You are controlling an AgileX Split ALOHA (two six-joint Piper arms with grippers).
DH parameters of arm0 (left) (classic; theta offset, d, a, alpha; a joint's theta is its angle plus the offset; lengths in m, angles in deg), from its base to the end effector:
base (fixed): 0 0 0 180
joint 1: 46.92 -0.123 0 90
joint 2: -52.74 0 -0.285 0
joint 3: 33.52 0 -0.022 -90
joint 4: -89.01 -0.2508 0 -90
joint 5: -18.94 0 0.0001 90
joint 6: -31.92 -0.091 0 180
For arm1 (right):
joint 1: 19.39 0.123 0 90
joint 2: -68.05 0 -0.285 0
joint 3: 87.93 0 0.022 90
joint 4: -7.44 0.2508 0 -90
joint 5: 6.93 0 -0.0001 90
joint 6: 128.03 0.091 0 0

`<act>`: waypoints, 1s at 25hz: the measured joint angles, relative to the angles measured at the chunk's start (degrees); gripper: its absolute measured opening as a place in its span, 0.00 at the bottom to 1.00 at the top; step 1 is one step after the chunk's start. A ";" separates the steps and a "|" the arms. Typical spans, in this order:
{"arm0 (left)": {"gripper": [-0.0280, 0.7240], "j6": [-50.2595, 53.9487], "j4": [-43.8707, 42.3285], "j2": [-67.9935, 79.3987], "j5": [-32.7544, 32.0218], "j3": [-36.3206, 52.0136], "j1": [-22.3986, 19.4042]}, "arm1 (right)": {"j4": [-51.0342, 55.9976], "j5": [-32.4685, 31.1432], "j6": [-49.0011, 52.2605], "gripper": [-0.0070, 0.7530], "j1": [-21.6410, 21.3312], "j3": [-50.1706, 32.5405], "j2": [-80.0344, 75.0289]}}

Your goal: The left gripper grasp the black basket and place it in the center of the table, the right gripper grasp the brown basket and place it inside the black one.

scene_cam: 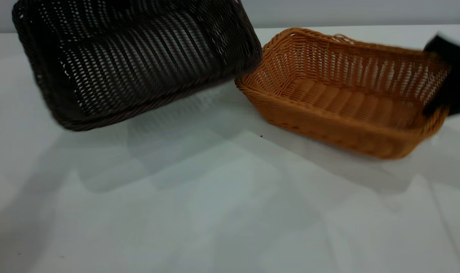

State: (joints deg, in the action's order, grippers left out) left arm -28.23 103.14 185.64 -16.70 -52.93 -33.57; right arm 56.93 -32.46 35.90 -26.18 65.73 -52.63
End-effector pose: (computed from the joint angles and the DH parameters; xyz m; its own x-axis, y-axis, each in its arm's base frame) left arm 0.4641 -0.1235 0.1753 -0.3216 0.8393 -0.4383 0.8201 0.4783 0.3140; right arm 0.3249 -0.0086 0.0870 -0.8117 0.5795 -0.0738 0.5052 0.7597 0.4094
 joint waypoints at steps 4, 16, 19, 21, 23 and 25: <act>0.14 -17.65 8.83 0.00 -6.60 0.00 0.00 | -2.16 -7.92 -0.70 0.09 -4.65 7.37 0.06; 0.14 -33.46 16.31 4.76 -15.06 0.00 4.30 | -7.97 -16.03 -1.65 0.09 -6.32 16.14 0.06; 0.14 -33.46 16.31 6.71 -12.48 0.00 6.55 | -7.97 -16.15 -2.35 0.09 -6.32 16.14 0.06; 0.15 -33.40 16.22 7.95 -11.53 0.00 8.02 | -7.86 -16.15 -2.62 0.09 -6.32 16.14 0.06; 0.17 -32.77 15.93 8.73 -10.95 0.00 8.85 | -7.75 -16.20 -2.95 0.09 -6.32 16.14 0.06; 0.25 -31.33 15.85 9.04 -10.21 0.00 9.48 | -7.70 -16.20 -3.24 0.09 -6.32 16.14 0.06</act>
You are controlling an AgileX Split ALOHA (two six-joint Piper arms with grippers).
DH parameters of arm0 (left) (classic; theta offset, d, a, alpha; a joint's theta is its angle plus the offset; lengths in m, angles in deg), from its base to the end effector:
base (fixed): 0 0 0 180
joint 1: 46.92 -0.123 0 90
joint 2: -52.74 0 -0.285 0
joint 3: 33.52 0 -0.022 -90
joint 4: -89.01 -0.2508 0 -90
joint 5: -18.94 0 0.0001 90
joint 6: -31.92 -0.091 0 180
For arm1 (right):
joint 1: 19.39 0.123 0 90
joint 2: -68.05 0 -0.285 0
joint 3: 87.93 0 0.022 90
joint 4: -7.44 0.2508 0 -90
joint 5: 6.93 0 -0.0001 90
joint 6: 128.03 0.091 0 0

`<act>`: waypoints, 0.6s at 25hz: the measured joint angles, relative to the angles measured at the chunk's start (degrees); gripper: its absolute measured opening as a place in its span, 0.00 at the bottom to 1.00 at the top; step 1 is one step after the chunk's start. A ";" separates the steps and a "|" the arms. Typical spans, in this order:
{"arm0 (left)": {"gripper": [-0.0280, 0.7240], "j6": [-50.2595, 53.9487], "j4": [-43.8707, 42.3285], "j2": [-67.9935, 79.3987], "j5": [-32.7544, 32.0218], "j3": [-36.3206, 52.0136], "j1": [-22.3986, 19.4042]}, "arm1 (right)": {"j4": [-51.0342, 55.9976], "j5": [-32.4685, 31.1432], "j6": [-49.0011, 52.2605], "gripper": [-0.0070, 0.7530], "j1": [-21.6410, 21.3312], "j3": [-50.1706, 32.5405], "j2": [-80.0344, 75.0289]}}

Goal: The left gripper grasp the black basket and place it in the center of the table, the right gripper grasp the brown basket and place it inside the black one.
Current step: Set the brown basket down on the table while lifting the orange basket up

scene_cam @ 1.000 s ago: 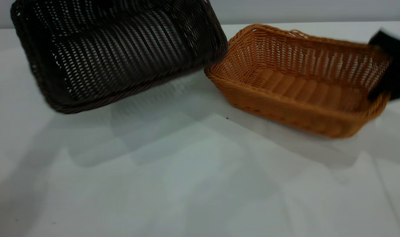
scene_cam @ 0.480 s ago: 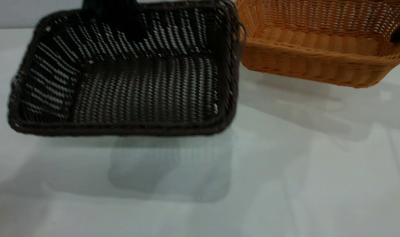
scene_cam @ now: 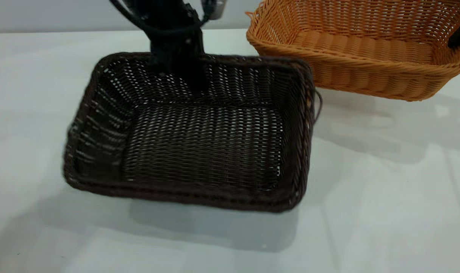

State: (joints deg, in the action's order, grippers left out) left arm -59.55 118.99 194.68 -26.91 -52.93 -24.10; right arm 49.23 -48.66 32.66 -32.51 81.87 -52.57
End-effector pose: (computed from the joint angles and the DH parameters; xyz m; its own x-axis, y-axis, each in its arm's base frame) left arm 0.4211 -0.2126 0.1006 0.1137 0.9013 -0.4180 0.9890 -0.0628 0.1336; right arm 0.3706 -0.0449 0.1424 -0.8870 0.4355 -0.1535 0.3181 0.8172 0.4806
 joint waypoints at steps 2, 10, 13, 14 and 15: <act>0.38 0.89 0.22 0.00 0.61 0.00 0.28 | 0.00 0.00 -0.13 0.09 0.00 0.00 0.00; 0.77 6.09 0.02 -0.48 1.44 -0.19 0.16 | 0.00 -0.60 -0.56 0.09 0.00 0.06 2.34; 0.80 11.55 -1.94 -2.34 1.27 -0.19 -0.55 | 0.00 -1.20 -0.56 0.09 0.00 0.09 4.39; 0.80 14.66 -2.94 -3.53 1.20 -0.19 -1.23 | 0.00 -1.79 -0.56 0.09 0.00 0.09 5.23; 0.80 16.94 -3.73 -4.94 1.20 -0.19 -2.21 | 0.05 -2.52 -0.56 0.09 0.00 0.09 6.01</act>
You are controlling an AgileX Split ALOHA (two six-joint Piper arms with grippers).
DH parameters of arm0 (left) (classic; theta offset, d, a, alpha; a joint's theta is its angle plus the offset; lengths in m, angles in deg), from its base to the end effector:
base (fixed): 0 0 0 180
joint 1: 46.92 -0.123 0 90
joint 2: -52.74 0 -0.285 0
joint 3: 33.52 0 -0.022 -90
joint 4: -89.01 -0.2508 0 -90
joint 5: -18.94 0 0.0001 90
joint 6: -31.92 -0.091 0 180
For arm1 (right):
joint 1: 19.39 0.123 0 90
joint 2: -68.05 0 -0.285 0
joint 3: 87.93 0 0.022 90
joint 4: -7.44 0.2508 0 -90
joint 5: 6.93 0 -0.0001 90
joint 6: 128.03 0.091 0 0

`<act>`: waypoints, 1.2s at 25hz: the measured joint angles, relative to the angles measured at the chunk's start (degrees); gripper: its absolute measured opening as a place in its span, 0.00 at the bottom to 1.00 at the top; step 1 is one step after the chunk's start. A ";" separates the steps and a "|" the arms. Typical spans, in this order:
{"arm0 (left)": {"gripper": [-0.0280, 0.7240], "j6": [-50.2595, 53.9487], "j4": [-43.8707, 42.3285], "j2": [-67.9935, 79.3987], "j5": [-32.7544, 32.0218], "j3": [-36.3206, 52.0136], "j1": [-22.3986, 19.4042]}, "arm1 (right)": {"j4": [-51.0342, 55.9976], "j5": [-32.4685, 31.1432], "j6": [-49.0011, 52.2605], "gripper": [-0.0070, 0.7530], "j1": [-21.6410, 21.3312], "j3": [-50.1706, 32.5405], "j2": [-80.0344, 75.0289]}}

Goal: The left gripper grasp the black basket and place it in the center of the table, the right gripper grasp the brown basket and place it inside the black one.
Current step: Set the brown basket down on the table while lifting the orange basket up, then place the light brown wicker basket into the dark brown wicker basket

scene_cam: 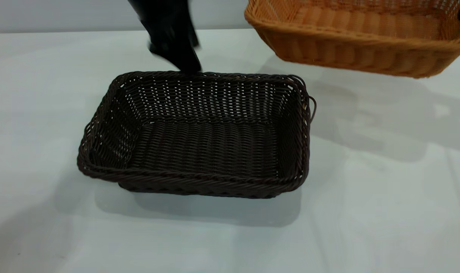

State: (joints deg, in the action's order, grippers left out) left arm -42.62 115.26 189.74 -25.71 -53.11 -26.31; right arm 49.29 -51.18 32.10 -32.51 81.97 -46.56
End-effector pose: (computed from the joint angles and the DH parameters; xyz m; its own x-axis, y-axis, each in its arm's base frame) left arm 0.4320 -0.1927 0.1407 -0.1379 0.8858 -0.4432 0.9679 0.2154 0.1294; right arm 0.3641 -0.0413 0.1814 -0.8849 0.4078 -0.2252 0.2534 0.8270 0.5018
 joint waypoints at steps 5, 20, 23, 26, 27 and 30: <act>0.80 11.86 -0.77 -6.77 -0.43 0.00 -6.69 | 0.83 -4.86 0.00 0.09 2.94 0.08 1.90; 0.80 20.74 -1.38 -10.76 -1.61 -0.10 -16.25 | 3.04 -3.09 5.81 0.09 31.19 0.08 -3.36; 0.80 20.74 -1.38 -10.76 -1.61 -0.10 -16.25 | 4.73 -0.54 5.74 0.09 32.03 0.08 -6.73; 0.80 20.74 -1.38 -10.76 -1.61 -0.10 -16.25 | 5.81 2.08 5.84 0.09 32.03 0.08 -8.50; 0.80 20.68 -1.38 -10.76 -1.61 -0.10 -16.25 | 5.89 2.63 6.26 0.09 31.98 0.08 -8.90; 0.80 20.64 -1.43 -10.76 -1.61 -0.10 -16.25 | 6.22 2.91 7.87 0.09 31.98 0.10 -10.07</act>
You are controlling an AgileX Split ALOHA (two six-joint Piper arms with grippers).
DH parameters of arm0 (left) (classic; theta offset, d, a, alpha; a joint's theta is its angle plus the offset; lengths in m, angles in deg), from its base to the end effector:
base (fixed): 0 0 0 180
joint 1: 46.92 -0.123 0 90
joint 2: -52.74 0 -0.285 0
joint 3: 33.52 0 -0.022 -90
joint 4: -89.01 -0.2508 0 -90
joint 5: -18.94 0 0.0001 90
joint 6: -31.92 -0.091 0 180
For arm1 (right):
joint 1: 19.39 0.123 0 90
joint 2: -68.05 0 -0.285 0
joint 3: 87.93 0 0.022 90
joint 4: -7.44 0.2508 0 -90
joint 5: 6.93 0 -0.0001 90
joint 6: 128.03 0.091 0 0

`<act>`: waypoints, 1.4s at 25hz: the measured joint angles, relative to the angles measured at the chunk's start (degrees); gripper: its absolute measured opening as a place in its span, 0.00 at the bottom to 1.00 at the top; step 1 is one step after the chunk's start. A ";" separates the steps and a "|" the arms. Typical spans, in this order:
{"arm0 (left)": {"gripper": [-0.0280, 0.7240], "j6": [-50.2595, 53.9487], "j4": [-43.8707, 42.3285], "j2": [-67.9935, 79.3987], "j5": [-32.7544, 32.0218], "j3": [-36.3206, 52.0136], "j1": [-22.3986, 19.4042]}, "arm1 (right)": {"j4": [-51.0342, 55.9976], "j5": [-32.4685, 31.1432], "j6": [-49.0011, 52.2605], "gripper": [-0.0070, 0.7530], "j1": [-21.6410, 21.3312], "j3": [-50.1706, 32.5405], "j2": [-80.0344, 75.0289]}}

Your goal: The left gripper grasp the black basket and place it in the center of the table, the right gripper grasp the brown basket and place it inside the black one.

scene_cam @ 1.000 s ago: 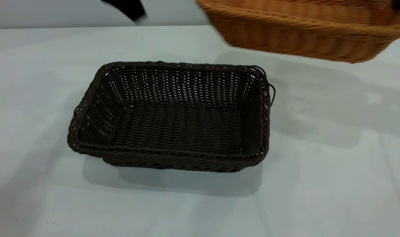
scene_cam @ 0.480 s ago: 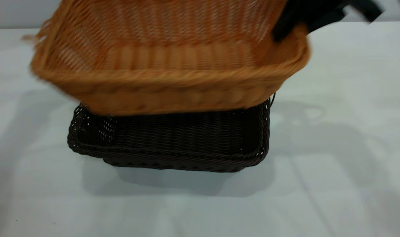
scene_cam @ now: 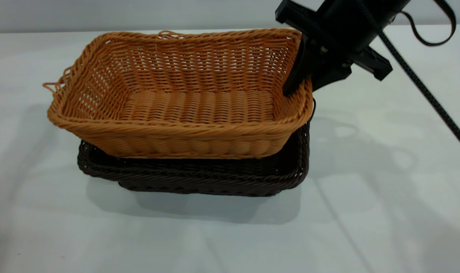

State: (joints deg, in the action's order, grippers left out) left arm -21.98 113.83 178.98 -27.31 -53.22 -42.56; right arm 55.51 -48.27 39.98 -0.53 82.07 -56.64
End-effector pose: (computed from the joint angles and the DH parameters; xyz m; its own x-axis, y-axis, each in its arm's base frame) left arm 0.4550 -0.0624 0.2274 -0.5653 0.6071 -0.5585 0.6901 0.7189 0.0829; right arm 0.3415 0.1640 0.1200 -0.9959 0.0905 -0.0044 0.0738 0.8386 0.5398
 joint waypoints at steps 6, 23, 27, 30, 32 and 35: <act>0.80 -0.03 0.00 0.00 0.00 0.00 0.00 | 0.09 0.20 2.76 0.12 0.00 0.34 -0.50; 0.80 -0.08 0.00 -1.31 0.75 0.00 0.00 | -7.65 -9.69 -0.13 0.79 -3.23 8.19 -0.50; 0.80 1.80 -0.16 -5.60 0.81 0.00 0.00 | -12.72 -17.70 0.35 0.78 -5.65 17.02 -0.50; 0.80 4.79 -1.23 -10.41 0.81 0.00 0.00 | -14.46 -24.32 0.35 0.78 -6.29 23.68 0.28; 0.80 7.33 -2.17 -13.63 0.56 0.00 0.00 | -14.83 -26.90 0.00 0.78 -6.29 27.40 2.30; 0.80 12.60 -4.23 -18.79 -1.55 0.00 0.00 | -14.83 -28.03 -0.25 0.78 -6.29 31.62 7.14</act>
State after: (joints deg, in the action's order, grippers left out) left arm -9.38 109.60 160.19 -28.87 -53.22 -42.56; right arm 40.67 -76.30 39.73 -6.82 113.69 -49.49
